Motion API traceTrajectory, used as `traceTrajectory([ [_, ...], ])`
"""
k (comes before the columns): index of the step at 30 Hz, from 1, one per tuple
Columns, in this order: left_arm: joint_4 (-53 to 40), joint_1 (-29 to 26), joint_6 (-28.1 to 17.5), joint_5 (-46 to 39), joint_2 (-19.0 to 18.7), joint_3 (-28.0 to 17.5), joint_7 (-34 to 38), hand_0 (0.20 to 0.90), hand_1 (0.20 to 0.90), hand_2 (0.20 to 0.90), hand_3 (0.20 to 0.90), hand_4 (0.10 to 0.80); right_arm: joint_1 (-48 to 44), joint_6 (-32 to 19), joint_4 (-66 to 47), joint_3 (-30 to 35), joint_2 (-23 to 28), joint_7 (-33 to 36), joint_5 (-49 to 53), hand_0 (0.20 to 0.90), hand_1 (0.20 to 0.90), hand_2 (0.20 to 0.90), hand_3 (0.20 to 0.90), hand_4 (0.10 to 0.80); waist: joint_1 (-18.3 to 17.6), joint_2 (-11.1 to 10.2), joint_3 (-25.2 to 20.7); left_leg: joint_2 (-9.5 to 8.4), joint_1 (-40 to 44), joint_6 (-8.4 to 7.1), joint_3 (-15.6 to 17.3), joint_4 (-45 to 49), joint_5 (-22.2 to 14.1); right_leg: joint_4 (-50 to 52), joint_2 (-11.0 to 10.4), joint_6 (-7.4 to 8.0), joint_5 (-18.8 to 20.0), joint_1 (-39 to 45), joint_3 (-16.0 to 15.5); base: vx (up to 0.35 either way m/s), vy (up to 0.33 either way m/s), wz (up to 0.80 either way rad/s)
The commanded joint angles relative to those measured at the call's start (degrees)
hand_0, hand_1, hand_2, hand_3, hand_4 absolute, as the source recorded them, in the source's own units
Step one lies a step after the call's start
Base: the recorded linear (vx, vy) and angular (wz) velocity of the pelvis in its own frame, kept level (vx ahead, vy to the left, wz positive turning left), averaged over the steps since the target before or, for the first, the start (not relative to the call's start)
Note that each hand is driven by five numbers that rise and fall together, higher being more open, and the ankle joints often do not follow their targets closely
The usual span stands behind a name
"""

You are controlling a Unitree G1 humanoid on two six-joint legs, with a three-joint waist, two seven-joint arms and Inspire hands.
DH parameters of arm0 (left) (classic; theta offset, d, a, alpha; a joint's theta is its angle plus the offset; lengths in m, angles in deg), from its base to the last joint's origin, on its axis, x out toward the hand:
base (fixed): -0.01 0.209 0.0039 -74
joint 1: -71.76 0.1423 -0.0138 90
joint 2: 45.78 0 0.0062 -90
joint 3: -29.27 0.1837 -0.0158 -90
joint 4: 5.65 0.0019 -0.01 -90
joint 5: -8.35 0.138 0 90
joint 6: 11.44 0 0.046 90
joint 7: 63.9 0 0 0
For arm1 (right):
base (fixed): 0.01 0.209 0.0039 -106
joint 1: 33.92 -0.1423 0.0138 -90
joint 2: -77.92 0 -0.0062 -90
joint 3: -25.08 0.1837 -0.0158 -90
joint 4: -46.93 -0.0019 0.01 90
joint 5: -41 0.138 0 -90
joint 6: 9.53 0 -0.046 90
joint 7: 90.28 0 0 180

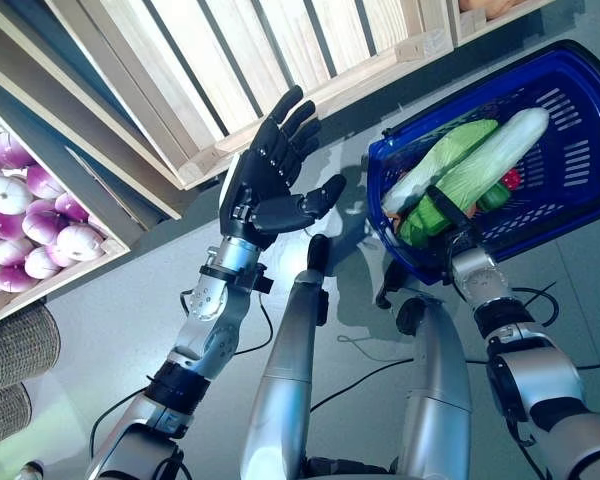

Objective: Put vegetables into the basket

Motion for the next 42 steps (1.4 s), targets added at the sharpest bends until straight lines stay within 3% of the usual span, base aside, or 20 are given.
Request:
traceTrajectory([
  [1,-8.38,-2.17,-4.63,1.66,1.56,-1.81,-0.33,0.900,0.900,0.900,0.900,0.800,-1.82,-3.57,-1.58,2.37,2.31,2.23,2.56,0.900,0.900,0.900,0.900,0.800,0.11,4.26,-0.21,-1.04,1.71,0.25,1.62,-4.70,0.58,-4.95,2.04,1.67,5.23,4.83,0.27,-0.043,-0.006,-0.01],
  [5,-8.48,-2.14,-4.77,1.02,1.29,-1.82,-0.94,0.900,0.900,0.900,0.900,0.800,-1.98,-3.40,-0.41,2.43,2.24,2.74,2.47,0.900,0.900,0.900,0.900,0.800,0.14,4.20,-0.21,-0.77,4.05,0.10,1.86,-6.40,0.92,-7.27,2.50,1.74,5.64,6.99,0.50,-0.029,-0.010,-0.02],
  [12,-8.36,-2.46,-4.50,-0.03,-0.33,-1.63,-4.58,0.900,0.900,0.900,0.900,0.800,-1.23,-5.61,3.62,2.39,0.07,2.74,3.47,0.900,0.900,0.900,0.900,0.800,0.70,2.45,-0.21,-1.26,16.40,-0.72,2.27,-16.30,2.99,-21.05,3.76,2.88,8.19,19.95,-0.36,-0.027,-0.047,-0.11],
  [16,-5.98,-2.16,-0.53,-1.76,-0.68,-1.66,-5.69,0.900,0.900,0.900,0.900,0.800,0.60,-6.57,4.33,0.17,-0.51,3.73,-7.59,0.900,0.900,0.900,0.900,0.800,0.24,2.05,-0.21,-1.39,26.58,-1.28,2.74,-23.64,4.77,-27.84,4.83,3.27,8.81,31.03,-1.19,-0.009,0.040,-0.18],
  [18,-4.06,-0.56,2.53,-1.58,-0.98,-2.05,-5.82,0.900,0.900,0.900,0.900,0.800,4.65,-8.17,3.45,-1.05,-0.41,1.09,-10.87,0.900,0.900,0.900,0.900,0.800,-0.05,1.74,-2.28,-0.97,31.54,-1.22,3.28,-27.48,5.53,-31.26,5.11,3.14,8.77,36.18,-1.51,0.073,0.056,-0.05],
  [22,0.05,5.39,3.01,-3.23,-0.94,-2.55,-9.11,0.900,0.900,0.900,0.900,0.800,16.76,-11.72,-3.08,-3.26,-1.56,-3.58,-19.16,0.900,0.900,0.900,0.900,0.800,-1.56,1.31,-6.39,-0.08,38.34,-1.04,4.24,-31.29,5.96,-34.70,5.09,3.18,9.05,42.58,-1.55,0.119,0.126,-0.06],
  [23,1.27,8.29,3.44,-3.03,-0.69,-3.36,-10.83,0.900,0.900,0.900,0.900,0.800,22.09,-13.64,-4.92,-3.01,-1.77,-6.08,-23.06,0.900,0.900,0.900,0.900,0.800,-2.08,1.02,-7.59,0.42,40.59,-1.01,4.72,-32.20,5.92,-35.52,5.11,3.15,9.03,44.72,-1.73,0.116,0.131,-0.08],
  [25,2.25,13.33,5.70,-0.87,0.22,-4.66,-12.38,0.900,0.900,0.900,0.900,0.800,32.46,-16.37,-11.48,-4.61,-0.99,-3.89,-36.03,0.900,0.900,0.900,0.900,0.800,-3.47,-0.11,-10.76,1.48,45.23,-0.78,6.06,-34.05,5.90,-37.16,5.24,3.35,9.10,49.02,-1.37,0.171,0.164,-0.13],
  [27,4.45,15.60,7.28,1.12,0.96,-4.55,-14.14,0.900,0.900,0.900,0.900,0.800,37.20,-14.60,-11.72,-4.65,-0.43,-6.92,-43.77,0.900,0.900,0.900,0.900,0.800,-4.42,-0.76,-12.66,2.09,48.36,-0.67,6.69,-34.68,5.54,-38.43,5.19,3.54,9.20,52.45,-1.07,0.168,0.110,-0.27],
  [34,22.94,19.13,14.83,10.01,3.43,-1.89,-20.40,0.900,0.900,0.900,0.900,0.800,44.74,-7.73,-5.02,-8.25,-0.78,-18.40,-55.25,0.900,0.900,0.900,0.900,0.800,-6.06,-2.12,-20.99,2.89,57.37,-0.79,7.94,-39.20,4.60,-44.06,5.00,4.90,10.05,60.48,-0.02,0.186,0.109,-0.13],
  [36,33.46,19.09,14.30,17.94,4.52,0.00,-20.17,0.900,0.900,0.900,0.900,0.800,46.41,-5.22,-1.60,-10.11,-1.62,-20.10,-60.43,0.900,0.900,0.900,0.900,0.800,-6.77,-2.20,-23.04,3.19,59.73,-0.96,8.68,-41.48,4.79,-46.65,4.62,5.71,11.03,62.25,0.41,0.138,0.108,-0.24],
  [42,53.01,17.06,19.41,23.79,7.93,-0.61,-17.30,0.900,0.900,0.900,0.900,0.800,47.76,-2.32,7.18,-9.42,-4.17,-22.83,-58.61,0.900,0.900,0.900,0.900,0.800,-8.42,-1.68,-25.27,3.18,62.58,-0.72,9.72,-42.67,3.37,-49.00,4.04,6.50,11.68,63.88,1.71,0.078,0.094,-0.08],
])
